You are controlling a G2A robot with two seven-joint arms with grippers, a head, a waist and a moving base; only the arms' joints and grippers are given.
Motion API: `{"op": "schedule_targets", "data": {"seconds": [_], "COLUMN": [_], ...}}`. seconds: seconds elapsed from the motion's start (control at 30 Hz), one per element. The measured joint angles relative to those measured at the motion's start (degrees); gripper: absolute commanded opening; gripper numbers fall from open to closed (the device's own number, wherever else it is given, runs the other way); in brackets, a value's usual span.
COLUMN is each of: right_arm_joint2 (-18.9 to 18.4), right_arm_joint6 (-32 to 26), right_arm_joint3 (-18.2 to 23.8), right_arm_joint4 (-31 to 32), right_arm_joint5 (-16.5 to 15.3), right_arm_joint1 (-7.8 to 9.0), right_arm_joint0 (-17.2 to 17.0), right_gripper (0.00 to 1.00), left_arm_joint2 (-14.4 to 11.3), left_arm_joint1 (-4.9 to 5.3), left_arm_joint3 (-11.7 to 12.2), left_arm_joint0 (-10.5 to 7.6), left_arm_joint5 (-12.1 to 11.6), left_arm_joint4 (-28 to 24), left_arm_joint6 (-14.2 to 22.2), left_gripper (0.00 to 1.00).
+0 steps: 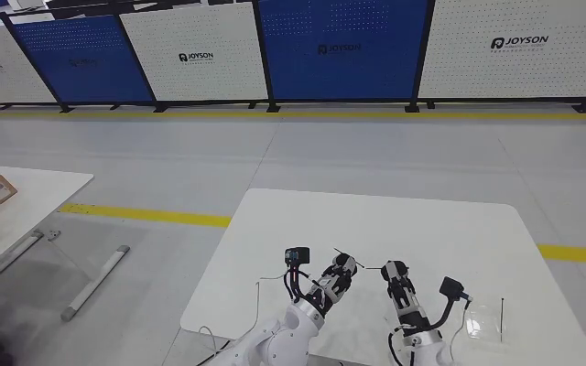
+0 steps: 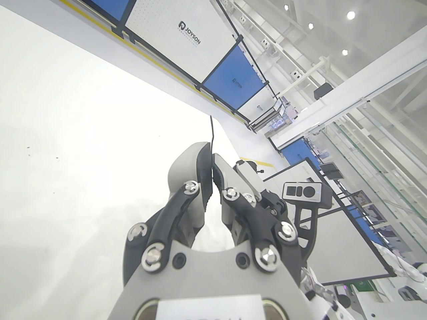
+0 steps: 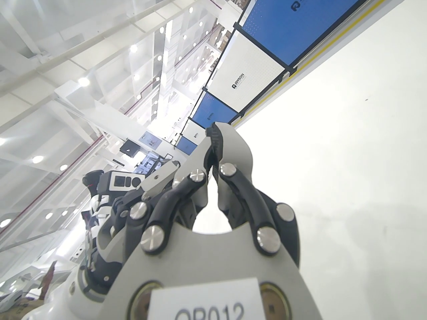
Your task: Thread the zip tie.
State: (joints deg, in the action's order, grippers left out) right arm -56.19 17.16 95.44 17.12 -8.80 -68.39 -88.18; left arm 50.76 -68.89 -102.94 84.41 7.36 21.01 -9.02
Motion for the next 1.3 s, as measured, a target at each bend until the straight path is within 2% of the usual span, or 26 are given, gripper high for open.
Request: {"op": "schedule_targets", "data": {"seconds": [0.4,0.83,1.3], "right_arm_joint2": [-0.12,-1.41,-2.07], "right_arm_joint6": [-1.29,-0.48,-1.66], "right_arm_joint3": [-1.05,-0.32,-0.77], "right_arm_joint4": [-0.07,1.29,1.63], "right_arm_joint5": [-0.26,-0.56,-0.69], "right_arm_joint1": [-1.11,-1.85,-2.75], "right_arm_joint0": [0.63,-0.88,-0.88], "right_gripper": [0.00,0.00,0.00], "left_arm_joint2": [0.00,0.00,0.00], "left_arm_joint1": [0.00,0.00,0.00], "left_arm_joint3": [0.00,0.00,0.00], "left_arm_joint0": [0.00,0.00,0.00], "left_arm_joint5": [0.00,0.00,0.00], "left_arm_joint4": [0.00,0.00,0.00], "left_arm_joint6": [0.00,0.00,0.00], "left_gripper": [0.00,0.00,0.00]}}
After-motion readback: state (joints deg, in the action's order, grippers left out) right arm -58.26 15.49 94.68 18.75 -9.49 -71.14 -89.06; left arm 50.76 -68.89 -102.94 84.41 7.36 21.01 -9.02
